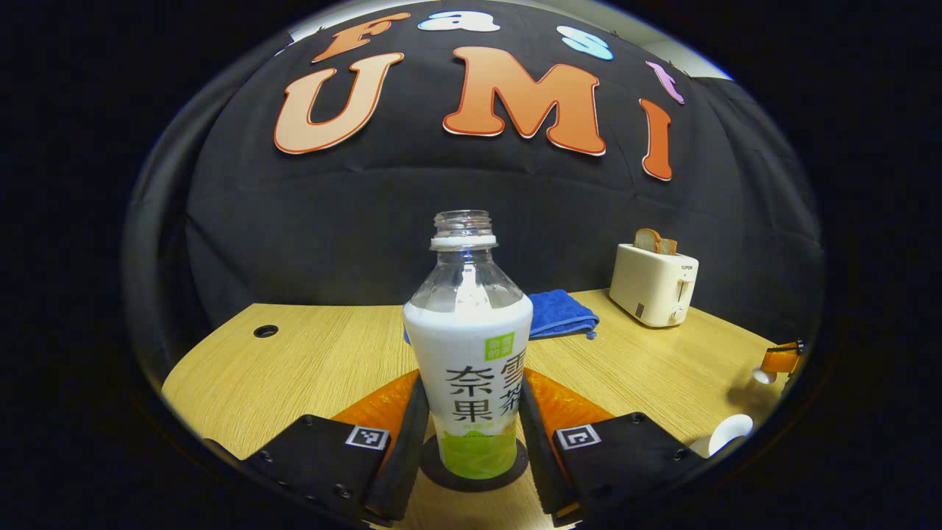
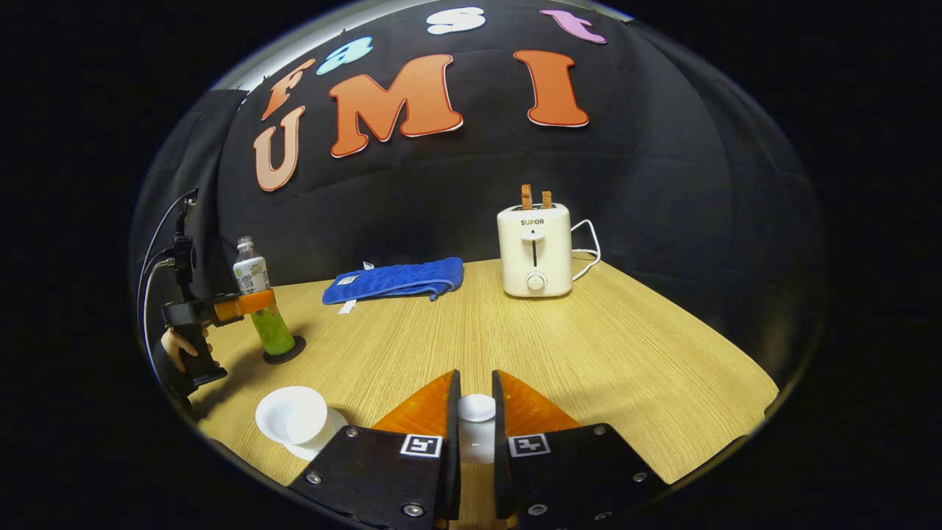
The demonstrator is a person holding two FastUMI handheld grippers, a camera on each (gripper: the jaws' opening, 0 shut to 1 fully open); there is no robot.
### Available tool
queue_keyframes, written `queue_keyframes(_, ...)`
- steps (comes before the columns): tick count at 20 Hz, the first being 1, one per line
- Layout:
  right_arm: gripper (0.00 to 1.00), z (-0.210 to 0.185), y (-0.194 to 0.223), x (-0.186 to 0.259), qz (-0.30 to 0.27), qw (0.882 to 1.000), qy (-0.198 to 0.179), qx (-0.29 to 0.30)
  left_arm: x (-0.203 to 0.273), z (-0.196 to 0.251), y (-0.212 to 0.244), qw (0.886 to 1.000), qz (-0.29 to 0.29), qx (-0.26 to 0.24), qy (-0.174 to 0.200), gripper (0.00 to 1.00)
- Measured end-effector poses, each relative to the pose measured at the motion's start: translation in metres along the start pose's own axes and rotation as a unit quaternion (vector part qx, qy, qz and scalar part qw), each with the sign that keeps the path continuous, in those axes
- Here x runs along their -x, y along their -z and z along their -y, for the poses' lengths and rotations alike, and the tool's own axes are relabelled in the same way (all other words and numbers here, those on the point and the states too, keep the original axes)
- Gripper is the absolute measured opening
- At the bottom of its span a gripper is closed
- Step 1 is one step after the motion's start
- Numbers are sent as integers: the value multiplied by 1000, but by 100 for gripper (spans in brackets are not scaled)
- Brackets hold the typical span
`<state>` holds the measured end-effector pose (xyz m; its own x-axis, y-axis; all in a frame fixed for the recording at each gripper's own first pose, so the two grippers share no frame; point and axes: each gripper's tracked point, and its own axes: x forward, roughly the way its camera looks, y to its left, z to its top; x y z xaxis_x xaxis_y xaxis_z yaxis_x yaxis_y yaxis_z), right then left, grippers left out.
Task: Open the teacup lid with one hand, grasp the water bottle and pour water into the teacup with the other hand; after pouring, place the water bottle on the coaster and then close the teacup lid.
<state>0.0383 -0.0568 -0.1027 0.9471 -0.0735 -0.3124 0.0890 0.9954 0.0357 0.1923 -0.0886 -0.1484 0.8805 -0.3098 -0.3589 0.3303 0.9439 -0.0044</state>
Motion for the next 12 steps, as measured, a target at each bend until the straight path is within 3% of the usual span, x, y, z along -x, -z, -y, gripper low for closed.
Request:
queue_keyframes(5, 18, -5, -3, 3, 7, 1000, -1, 6, -4, 2, 20, 1000, -26, 6, 2, 71)
queue_keyframes(12, 18, -26, -11, 7, 20, 1000, -18, 5, 4, -1, 21, 1000, -17, 10, -4, 97)
